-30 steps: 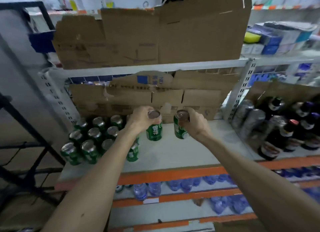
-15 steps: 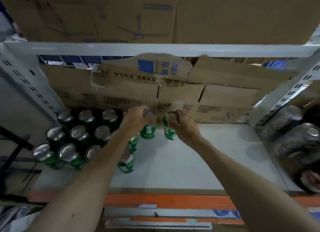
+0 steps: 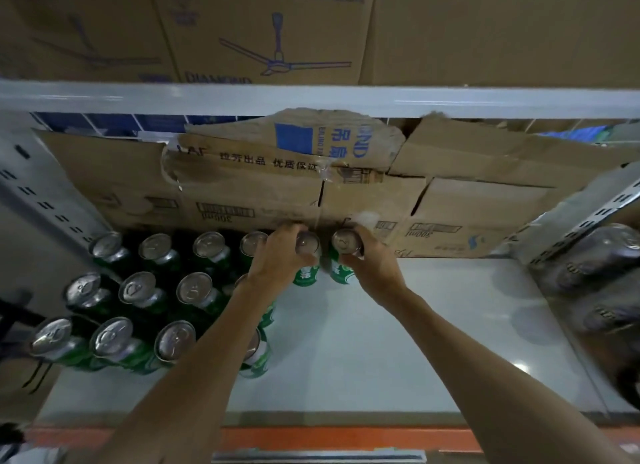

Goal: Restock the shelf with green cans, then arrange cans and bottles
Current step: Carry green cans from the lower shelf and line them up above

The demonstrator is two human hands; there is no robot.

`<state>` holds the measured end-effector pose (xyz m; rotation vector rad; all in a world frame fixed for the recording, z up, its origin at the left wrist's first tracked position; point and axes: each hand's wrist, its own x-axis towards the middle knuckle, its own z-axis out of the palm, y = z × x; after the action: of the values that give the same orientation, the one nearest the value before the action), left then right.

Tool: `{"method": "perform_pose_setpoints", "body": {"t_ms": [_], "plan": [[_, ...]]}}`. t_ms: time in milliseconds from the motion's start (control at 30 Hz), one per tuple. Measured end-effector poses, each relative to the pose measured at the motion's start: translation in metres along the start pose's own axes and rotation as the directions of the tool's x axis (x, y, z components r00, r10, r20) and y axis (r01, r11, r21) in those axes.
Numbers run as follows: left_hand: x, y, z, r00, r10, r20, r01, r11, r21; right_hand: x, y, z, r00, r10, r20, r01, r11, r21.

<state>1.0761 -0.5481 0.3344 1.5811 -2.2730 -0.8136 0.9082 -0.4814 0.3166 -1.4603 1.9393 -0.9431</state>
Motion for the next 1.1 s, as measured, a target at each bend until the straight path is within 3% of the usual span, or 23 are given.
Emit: {"method": "perform_pose_setpoints", "body": {"t_ms": [200, 400, 567, 733, 1100], "plan": [[0.004, -0.005, 0.008, 0.998, 0.061, -0.015, -0.058, 0.991, 0.123, -0.002, 0.016, 0.010, 0.999, 0.011, -0.050, -0.011, 1.000, -0.002], [-0.003, -0.011, 0.002, 0.994, 0.110, 0.002, -0.107, 0.959, 0.263, 0.000, 0.017, 0.004, 0.999, 0.017, 0.030, -0.013, 0.992, -0.125], [-0.005, -0.015, -0.005, 0.984, 0.102, -0.148, -0.043, 0.932, 0.360, -0.002, 0.007, 0.006, 0.998, 0.061, -0.030, -0.066, 0.978, -0.197], [0.002, -0.006, -0.004, 0.990, 0.077, -0.116, -0.014, 0.883, 0.469, 0.004, -0.003, 0.005, 0.991, 0.105, -0.089, -0.129, 0.936, -0.327], [0.002, -0.001, -0.001, 0.994, 0.057, -0.089, -0.040, 0.983, 0.177, 0.013, 0.006, 0.000, 1.000, -0.004, 0.003, 0.005, 0.955, -0.297]]}}
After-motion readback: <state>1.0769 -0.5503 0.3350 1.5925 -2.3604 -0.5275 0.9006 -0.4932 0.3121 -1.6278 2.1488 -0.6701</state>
